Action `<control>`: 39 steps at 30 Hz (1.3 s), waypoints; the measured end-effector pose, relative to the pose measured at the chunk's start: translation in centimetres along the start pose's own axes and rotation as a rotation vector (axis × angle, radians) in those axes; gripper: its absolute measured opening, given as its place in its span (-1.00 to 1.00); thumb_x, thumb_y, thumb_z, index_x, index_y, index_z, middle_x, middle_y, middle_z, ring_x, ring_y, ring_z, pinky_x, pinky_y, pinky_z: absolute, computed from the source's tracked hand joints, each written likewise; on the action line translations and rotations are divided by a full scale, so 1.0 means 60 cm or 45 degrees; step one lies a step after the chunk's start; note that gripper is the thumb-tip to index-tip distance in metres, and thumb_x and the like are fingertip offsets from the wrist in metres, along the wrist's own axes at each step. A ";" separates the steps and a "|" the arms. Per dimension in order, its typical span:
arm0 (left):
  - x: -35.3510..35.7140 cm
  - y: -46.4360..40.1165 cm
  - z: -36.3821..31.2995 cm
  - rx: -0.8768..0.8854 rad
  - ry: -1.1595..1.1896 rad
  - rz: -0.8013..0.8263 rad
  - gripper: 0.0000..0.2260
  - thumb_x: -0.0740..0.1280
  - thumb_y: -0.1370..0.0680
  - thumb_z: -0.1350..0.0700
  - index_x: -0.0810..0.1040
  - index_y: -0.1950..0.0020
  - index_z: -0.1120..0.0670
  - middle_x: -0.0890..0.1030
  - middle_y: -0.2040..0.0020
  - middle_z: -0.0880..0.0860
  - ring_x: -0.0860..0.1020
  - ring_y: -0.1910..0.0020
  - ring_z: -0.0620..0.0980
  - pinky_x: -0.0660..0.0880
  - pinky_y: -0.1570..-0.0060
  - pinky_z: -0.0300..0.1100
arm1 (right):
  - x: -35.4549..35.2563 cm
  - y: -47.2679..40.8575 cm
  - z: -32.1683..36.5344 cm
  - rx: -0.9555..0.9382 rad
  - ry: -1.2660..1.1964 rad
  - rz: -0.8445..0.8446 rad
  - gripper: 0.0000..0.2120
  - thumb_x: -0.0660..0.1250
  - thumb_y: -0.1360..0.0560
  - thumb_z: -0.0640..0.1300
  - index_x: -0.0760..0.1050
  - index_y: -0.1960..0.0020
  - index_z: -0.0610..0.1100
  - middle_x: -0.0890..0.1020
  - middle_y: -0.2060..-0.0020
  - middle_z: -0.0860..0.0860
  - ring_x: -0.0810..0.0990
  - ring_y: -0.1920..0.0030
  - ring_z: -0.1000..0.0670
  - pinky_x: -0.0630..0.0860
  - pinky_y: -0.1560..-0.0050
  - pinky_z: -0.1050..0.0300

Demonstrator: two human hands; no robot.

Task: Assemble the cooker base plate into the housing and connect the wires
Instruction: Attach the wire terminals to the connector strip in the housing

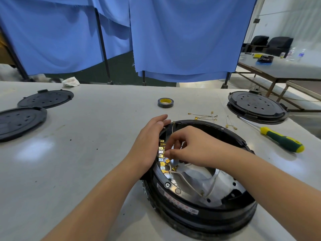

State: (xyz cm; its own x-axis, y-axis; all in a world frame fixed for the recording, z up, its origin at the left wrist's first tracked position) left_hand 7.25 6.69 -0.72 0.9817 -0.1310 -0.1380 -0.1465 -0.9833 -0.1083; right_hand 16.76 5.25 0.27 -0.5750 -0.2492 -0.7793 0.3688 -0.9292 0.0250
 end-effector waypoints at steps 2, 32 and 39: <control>0.000 0.000 0.000 0.002 0.011 0.000 -0.69 0.02 -0.66 0.12 0.44 -0.31 -0.10 0.55 -0.28 -0.10 0.46 -0.32 -0.09 0.30 -0.42 0.00 | -0.001 0.001 0.002 -0.024 0.035 -0.007 -0.93 0.41 -0.46 -0.01 0.60 0.16 0.02 0.53 0.41 0.07 0.45 0.44 0.17 0.46 0.28 0.16; 0.002 0.001 -0.001 -0.006 0.028 0.012 -0.66 0.02 -0.66 0.13 0.42 -0.37 -0.04 0.54 -0.30 -0.08 0.46 -0.32 -0.09 0.34 -0.39 0.01 | -0.002 0.000 0.013 -0.119 0.262 -0.037 -0.94 0.35 -0.51 -0.07 0.56 0.11 -0.04 0.62 0.26 0.03 0.56 0.25 0.06 0.54 0.16 0.07; 0.003 0.000 0.000 0.003 0.042 0.013 -0.68 0.02 -0.66 0.13 0.43 -0.34 -0.05 0.55 -0.29 -0.08 0.47 -0.31 -0.09 0.35 -0.38 -0.04 | -0.001 0.003 0.018 -0.115 0.288 -0.049 -0.93 0.33 -0.51 -0.07 0.53 0.13 -0.04 0.60 0.29 0.03 0.55 0.27 0.04 0.52 0.19 0.06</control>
State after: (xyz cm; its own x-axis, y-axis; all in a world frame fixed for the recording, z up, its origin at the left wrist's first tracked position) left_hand 7.41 6.68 -0.73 0.9836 -0.1455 -0.1066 -0.1570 -0.9816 -0.1090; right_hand 16.08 4.82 0.99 -0.4157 -0.1371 -0.8991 0.4192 -0.9062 -0.0556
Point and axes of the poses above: each hand's wrist, its own y-axis away from the middle knuckle, its own x-axis out of the palm, z = x × y, the point moved 9 cm from there along -y, towards the middle knuckle
